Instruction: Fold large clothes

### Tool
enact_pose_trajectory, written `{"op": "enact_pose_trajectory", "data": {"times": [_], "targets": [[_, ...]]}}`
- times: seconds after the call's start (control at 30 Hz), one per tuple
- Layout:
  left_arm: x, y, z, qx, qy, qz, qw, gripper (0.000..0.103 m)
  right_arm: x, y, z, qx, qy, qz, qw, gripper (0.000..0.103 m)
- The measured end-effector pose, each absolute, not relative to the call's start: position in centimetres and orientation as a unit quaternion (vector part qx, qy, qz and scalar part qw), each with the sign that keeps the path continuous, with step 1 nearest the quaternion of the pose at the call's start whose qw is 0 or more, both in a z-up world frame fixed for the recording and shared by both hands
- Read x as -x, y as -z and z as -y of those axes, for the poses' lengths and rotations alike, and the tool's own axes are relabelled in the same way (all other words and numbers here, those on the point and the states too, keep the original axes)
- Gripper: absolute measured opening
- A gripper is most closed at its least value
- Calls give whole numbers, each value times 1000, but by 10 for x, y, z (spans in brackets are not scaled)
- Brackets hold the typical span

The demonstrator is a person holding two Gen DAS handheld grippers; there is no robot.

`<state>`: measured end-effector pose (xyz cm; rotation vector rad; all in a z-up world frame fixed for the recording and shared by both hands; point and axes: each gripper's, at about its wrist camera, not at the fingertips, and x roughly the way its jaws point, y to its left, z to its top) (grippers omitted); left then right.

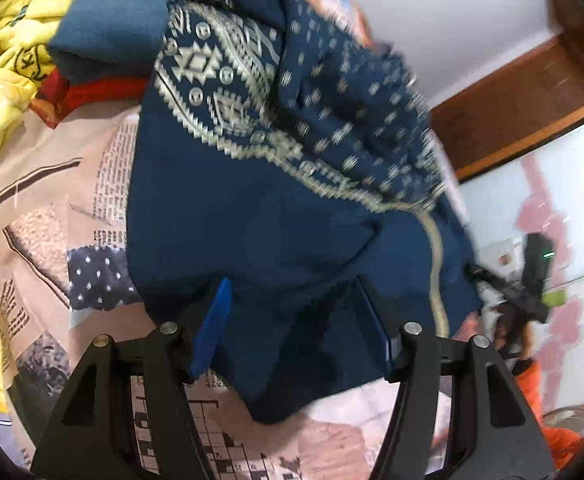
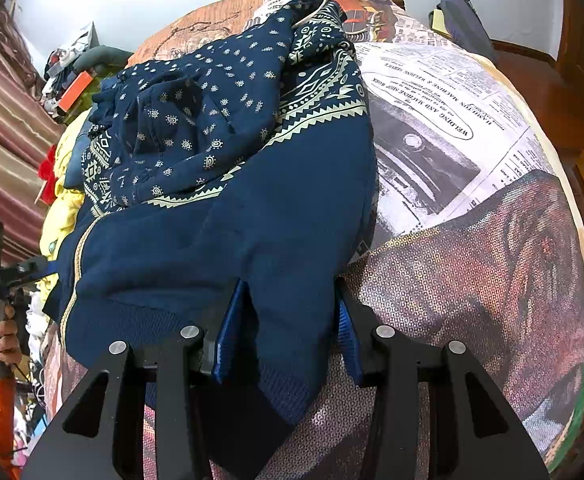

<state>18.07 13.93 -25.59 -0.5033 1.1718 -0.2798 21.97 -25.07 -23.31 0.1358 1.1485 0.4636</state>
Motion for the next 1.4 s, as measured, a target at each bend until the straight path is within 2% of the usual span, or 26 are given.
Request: {"op": "enact_pose_trajectory", "data": {"times": [0.23,0.3,0.37,0.47,0.6,0.7,0.83,1.0,1.03,1.07,1.1,1.4], "targets": [[-158,243,-159,198,75,-532,819,61,-218,234,254,-71,-222,-536,811,40],[-149,244,-176,222,64,-532,815,61,-219,234,253,-71,-222,-536,812,41],[-146,251,-186,249,70,-538,802,67,-219,234,252,-71,-221,-534,813,42],[-145,277,-190,300,87,-564,764,67,-218,234,251,-70,-217,-530,816,43],[-157,298,-170,316,111,-579,743,68,-217,234,250,-65,-215,-528,819,43],[-170,297,-156,312,122,-563,756,80,-218,234,250,-63,-217,-529,818,43],[-193,293,-140,294,127,-554,769,80,-218,235,250,-66,-218,-529,817,43],[-204,254,-124,242,143,-515,810,47,-217,235,251,-68,-220,-526,818,43],[-203,246,-123,235,146,-505,818,36,-216,235,252,-69,-221,-526,818,43],[-201,237,-122,226,148,-495,826,18,-216,236,251,-70,-221,-526,818,43],[-199,231,-122,222,150,-489,830,9,-216,236,252,-71,-222,-526,818,43],[-162,191,-168,188,98,-482,850,8,-214,236,249,-58,-223,-522,821,43]]}}
